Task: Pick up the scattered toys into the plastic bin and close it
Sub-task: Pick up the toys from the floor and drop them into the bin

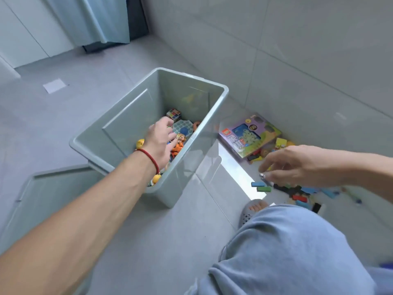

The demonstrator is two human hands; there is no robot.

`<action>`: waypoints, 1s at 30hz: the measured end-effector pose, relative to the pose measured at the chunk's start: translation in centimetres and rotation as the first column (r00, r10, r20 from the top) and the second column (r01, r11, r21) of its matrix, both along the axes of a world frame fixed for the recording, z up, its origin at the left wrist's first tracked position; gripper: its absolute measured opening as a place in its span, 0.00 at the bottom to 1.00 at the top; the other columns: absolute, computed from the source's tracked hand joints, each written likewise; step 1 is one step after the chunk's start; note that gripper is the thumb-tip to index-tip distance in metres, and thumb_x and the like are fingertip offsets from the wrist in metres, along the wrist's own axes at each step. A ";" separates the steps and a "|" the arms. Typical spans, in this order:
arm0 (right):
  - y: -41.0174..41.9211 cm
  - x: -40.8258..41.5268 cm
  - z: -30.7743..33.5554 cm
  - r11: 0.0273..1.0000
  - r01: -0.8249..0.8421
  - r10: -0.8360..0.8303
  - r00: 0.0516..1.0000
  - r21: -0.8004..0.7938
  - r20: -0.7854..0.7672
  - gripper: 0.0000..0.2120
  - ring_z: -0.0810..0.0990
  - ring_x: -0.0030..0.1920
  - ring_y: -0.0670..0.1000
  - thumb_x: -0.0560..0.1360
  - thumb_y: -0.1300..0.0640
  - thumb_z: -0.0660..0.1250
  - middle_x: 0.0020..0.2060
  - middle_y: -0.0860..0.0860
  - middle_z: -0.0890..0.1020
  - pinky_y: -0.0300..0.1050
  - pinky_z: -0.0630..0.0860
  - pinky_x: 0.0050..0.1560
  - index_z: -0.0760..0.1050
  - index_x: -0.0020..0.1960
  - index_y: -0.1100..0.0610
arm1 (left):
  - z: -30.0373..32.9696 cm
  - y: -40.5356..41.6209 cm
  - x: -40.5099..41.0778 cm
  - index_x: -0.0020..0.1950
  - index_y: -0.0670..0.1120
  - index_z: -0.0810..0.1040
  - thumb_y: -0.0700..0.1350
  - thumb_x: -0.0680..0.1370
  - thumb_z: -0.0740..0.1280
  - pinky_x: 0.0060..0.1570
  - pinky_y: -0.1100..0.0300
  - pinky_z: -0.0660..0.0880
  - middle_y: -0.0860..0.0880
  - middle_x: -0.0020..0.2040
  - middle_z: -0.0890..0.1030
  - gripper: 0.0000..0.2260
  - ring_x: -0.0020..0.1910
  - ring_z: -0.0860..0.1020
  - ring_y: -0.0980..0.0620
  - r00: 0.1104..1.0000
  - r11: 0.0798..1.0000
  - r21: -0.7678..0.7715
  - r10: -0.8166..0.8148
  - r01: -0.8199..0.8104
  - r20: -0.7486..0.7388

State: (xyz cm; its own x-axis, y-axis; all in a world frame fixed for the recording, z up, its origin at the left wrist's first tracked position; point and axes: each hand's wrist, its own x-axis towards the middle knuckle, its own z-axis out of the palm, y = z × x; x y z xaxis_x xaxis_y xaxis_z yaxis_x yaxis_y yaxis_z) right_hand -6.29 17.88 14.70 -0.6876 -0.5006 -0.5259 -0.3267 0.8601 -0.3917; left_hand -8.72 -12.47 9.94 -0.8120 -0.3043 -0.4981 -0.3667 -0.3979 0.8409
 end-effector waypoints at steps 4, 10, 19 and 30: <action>3.8 -2.1 -0.8 0.965 0.221 -0.209 0.973 -0.140 0.094 0.08 0.85 0.42 0.43 0.79 0.47 0.66 0.43 0.42 0.86 0.44 0.82 0.49 0.80 0.57 0.45 | -1.6 8.1 1.2 0.53 0.46 0.75 0.39 0.82 0.60 0.53 0.53 0.73 0.44 0.48 0.74 0.06 0.48 0.74 0.47 0.953 0.937 -0.208 -0.297 0.280 -0.055; 12.4 -4.5 -7.2 0.742 0.626 -0.612 0.779 -0.241 0.138 0.08 0.86 0.47 0.52 0.80 0.54 0.66 0.44 0.51 0.87 0.50 0.83 0.51 0.81 0.56 0.54 | -8.7 18.1 1.6 0.64 0.46 0.76 0.39 0.80 0.63 0.55 0.50 0.80 0.42 0.58 0.79 0.13 0.55 0.80 0.46 0.738 0.689 -0.277 -0.658 0.670 0.149; 19.3 1.5 -28.1 0.692 0.705 -0.682 0.709 0.154 -0.181 0.10 0.80 0.52 0.61 0.75 0.54 0.66 0.53 0.55 0.83 0.52 0.79 0.50 0.79 0.56 0.50 | -22.8 23.7 -1.4 0.59 0.47 0.81 0.44 0.76 0.67 0.56 0.57 0.76 0.47 0.57 0.82 0.12 0.56 0.79 0.46 0.552 0.182 -0.604 -0.660 0.776 0.509; 18.0 -1.1 -37.6 0.915 0.403 -0.357 0.828 0.016 -0.433 0.14 0.74 0.55 0.60 0.77 0.56 0.68 0.53 0.56 0.77 0.56 0.78 0.40 0.76 0.62 0.52 | -32.2 24.8 -3.9 0.66 0.42 0.72 0.45 0.75 0.70 0.57 0.45 0.71 0.39 0.59 0.73 0.21 0.58 0.69 0.38 0.507 -0.267 -0.856 -0.713 0.442 0.484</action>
State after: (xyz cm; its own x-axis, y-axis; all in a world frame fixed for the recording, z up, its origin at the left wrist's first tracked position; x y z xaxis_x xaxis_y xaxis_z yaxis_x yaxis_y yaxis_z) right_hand -7.37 35.90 -22.88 -0.9762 -0.1137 -0.1847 -0.0763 0.9772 -0.1979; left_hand -12.58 12.38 -22.29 -0.9148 0.3376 -0.2219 0.2606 0.9128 0.3144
